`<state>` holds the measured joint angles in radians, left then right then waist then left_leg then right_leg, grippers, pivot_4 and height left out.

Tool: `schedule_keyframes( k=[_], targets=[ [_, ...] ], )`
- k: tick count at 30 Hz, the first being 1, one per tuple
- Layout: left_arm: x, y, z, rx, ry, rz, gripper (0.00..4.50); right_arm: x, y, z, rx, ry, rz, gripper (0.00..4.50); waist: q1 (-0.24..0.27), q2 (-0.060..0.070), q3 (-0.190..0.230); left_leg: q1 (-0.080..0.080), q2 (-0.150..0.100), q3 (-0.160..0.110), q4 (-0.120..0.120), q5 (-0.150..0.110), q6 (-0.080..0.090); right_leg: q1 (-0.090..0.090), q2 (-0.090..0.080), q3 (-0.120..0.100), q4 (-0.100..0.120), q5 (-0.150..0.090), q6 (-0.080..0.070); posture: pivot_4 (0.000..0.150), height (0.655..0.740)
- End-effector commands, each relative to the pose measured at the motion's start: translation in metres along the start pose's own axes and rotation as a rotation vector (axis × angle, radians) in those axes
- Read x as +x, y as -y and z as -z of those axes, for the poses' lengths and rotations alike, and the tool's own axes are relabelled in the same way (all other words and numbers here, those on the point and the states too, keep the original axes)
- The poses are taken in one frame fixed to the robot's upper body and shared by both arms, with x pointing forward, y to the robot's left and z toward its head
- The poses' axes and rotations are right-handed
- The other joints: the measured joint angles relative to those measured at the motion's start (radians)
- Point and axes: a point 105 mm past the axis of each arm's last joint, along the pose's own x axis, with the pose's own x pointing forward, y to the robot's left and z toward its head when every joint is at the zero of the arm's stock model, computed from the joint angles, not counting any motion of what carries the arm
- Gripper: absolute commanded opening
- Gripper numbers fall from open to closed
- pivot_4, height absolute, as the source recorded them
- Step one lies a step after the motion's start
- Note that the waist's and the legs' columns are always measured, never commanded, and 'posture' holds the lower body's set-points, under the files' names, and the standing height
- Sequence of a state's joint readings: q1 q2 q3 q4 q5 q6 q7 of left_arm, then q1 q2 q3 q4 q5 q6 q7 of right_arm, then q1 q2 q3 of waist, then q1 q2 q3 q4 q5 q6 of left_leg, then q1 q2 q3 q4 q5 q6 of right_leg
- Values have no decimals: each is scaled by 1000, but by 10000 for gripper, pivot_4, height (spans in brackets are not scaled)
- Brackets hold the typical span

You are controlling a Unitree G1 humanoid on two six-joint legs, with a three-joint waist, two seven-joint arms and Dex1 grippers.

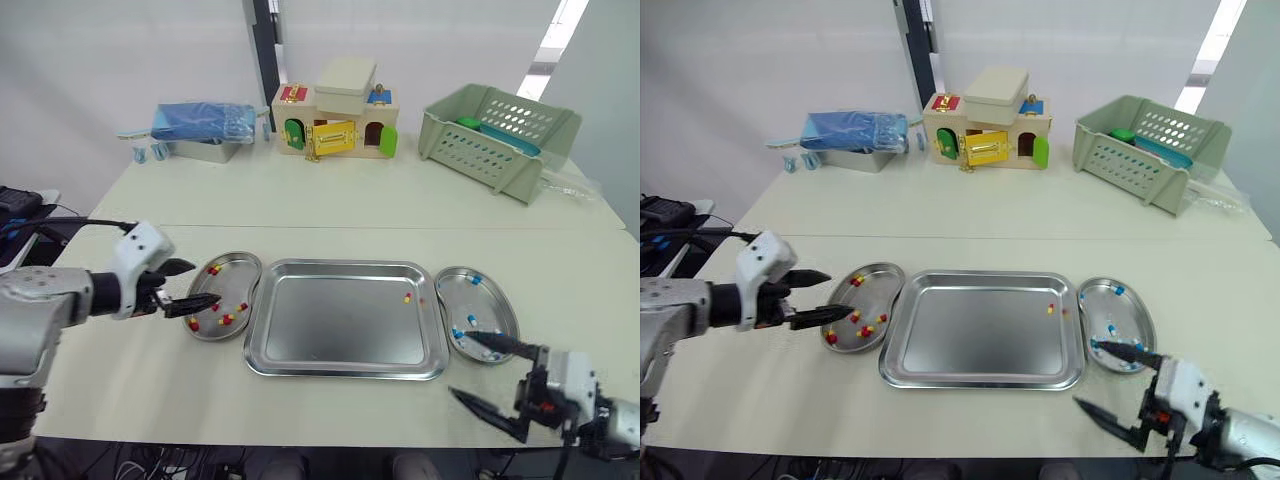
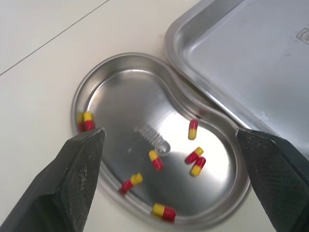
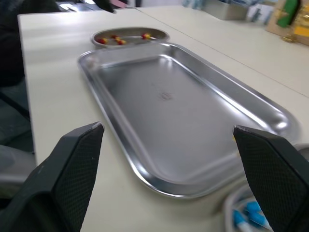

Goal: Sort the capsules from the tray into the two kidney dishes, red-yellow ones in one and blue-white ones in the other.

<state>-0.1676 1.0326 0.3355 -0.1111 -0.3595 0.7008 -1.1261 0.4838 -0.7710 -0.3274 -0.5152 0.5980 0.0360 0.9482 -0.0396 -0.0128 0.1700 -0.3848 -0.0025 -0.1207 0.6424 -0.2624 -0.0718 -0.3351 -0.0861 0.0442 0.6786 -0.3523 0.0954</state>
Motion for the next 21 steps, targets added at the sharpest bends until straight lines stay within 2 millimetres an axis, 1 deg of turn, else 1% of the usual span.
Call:
schedule_keyframes(
  k=[1,2,4,7,9,10,13,15,18,21],
  targets=[
    [-35,-16,3,30,1,-119,44755,-20,17,-9,35,-95,66,45000,2,0,0,0,0,0,0,0,0,0,0,0,0,0,0,1500,7400],
    [-45,-25,14,24,-35,-178,44755,-29,26,-7,40,-131,103,45000,5,-1,0,0,0,1,0,0,0,0,0,0,0,0,0,1500,7400],
    [-59,-33,31,5,-79,-240,44755,-45,38,-2,46,-201,144,45000,4,-2,1,0,0,1,-1,0,0,0,0,0,-1,0,0,1500,7400],
    [-78,-39,53,-43,-116,-298,44755,-68,53,9,82,-348,170,45000,6,-3,2,1,0,3,-2,0,0,0,-1,1,-1,0,0,1500,7400],
    [-87,-44,70,-78,-143,-342,44755,-83,70,22,126,-448,228,45000,6,-5,1,1,1,3,-2,0,0,0,0,1,-1,0,-1,1500,7400],
    [-90,-44,76,-87,-155,-351,44755,-88,76,26,141,-481,248,45000,6,-5,2,2,1,3,-2,0,0,0,0,1,-1,0,-1,1500,7400],
    [-91,-42,93,-108,-207,-344,44755,-93,89,33,123,-526,268,45000,6,-5,2,2,1,4,-3,0,0,0,0,1,-1,-1,-1,1500,7400],
    [-89,-40,98,-122,-223,-337,44755,-93,94,36,103,-541,268,45000,6,-6,2,1,1,4,-3,0,0,-1,0,1,-1,-1,-1,1500,7400],
    [-88,-36,106,-133,-235,-346,44755,-92,95,43,93,-563,237,45000,5,-6,2,1,1,4,-3,0,0,-1,-1,1,-1,-1,-1,1500,7400],
    [-90,-32,111,-142,-237,-356,44755,-91,99,46,98,-561,231,45000,5,-5,3,1,1,5,-3,0,0,-1,-1,2,-1,-1,-1,1500,7400]
  ],
)
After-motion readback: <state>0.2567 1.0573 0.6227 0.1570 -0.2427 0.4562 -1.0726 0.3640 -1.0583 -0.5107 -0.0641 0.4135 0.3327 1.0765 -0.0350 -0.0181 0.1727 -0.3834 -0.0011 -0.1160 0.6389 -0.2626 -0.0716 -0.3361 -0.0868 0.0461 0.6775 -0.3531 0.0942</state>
